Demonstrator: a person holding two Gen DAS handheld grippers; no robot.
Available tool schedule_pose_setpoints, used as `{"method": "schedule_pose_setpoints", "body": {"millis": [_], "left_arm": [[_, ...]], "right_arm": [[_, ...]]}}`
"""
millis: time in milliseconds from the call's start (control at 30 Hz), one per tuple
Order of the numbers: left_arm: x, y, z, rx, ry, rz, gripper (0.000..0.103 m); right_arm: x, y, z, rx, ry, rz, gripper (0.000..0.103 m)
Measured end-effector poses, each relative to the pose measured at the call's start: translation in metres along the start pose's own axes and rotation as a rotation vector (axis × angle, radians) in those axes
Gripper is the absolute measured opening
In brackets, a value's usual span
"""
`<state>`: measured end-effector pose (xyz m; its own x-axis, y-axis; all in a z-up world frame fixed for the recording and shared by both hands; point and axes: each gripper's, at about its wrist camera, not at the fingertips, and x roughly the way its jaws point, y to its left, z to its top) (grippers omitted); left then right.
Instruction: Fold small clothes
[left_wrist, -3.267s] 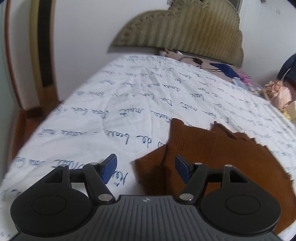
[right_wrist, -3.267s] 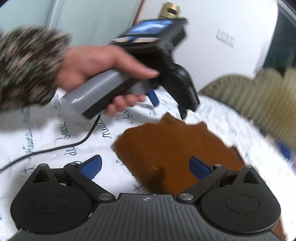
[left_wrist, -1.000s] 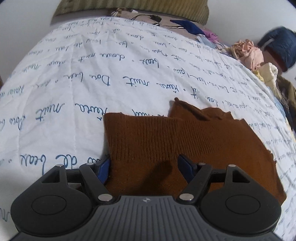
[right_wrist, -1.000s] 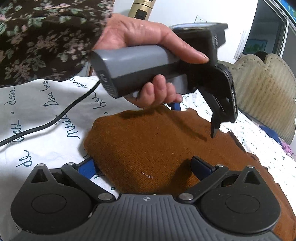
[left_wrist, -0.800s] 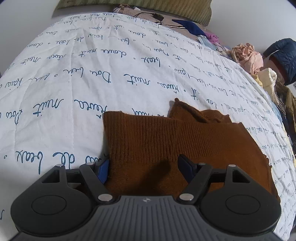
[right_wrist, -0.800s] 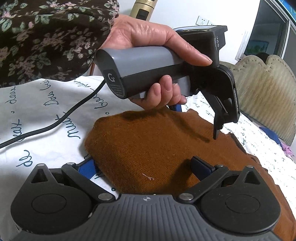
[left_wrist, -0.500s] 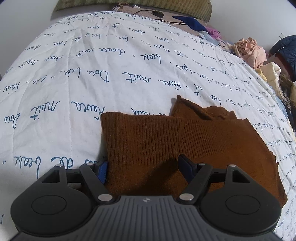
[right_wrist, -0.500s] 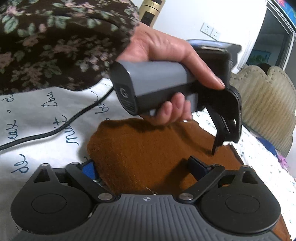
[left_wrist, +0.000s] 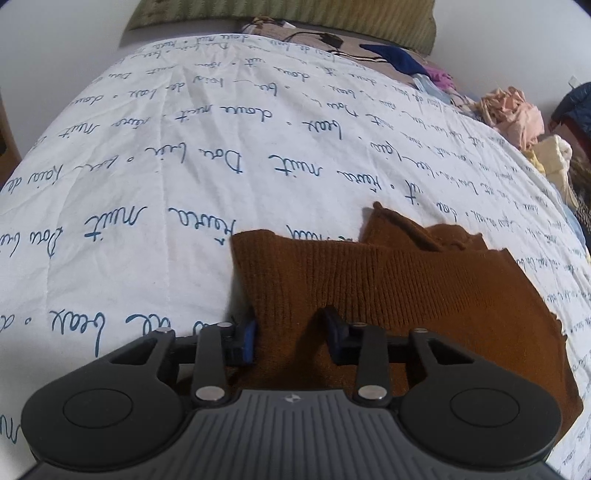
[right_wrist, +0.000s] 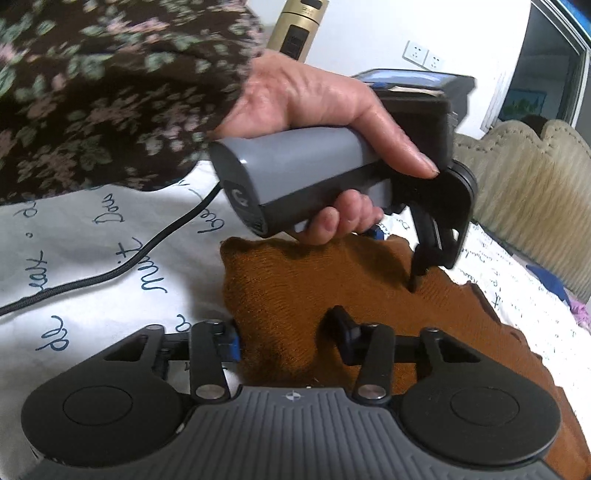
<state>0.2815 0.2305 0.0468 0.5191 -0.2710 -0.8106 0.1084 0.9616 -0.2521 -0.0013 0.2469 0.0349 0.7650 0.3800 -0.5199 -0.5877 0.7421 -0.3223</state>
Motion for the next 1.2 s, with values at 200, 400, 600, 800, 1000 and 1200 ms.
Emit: {"method": "schedule_pose_setpoints", "body": {"millis": [200,400,600,800,1000,1200], "left_arm": [[0.000,-0.005,-0.002,0.009,-0.020,0.032,0.027],[-0.002,-0.001,-0.001,-0.028,-0.025,0.023,0.020],[-0.007,0.002,0.002,-0.053,-0.025,-0.005,0.016],[-0.015,-0.003,0.004,-0.060,-0.040,-0.011,0.014],[-0.022,-0.006,0.007,-0.116,-0.053,0.002,0.014],[-0.028,-0.020,0.014,-0.121,-0.044,0.033,0.014]], "right_arm": [[0.003,-0.008,0.000,0.025,0.000,0.014,0.039],[0.002,-0.017,-0.003,0.065,-0.005,0.035,0.035],[0.002,-0.037,-0.008,0.169,-0.014,0.083,0.029],[0.000,-0.058,-0.014,0.267,-0.039,0.118,0.022],[-0.011,-0.072,-0.022,0.337,-0.081,0.138,0.020],[-0.019,-0.098,-0.033,0.471,-0.110,0.178,0.019]]}}
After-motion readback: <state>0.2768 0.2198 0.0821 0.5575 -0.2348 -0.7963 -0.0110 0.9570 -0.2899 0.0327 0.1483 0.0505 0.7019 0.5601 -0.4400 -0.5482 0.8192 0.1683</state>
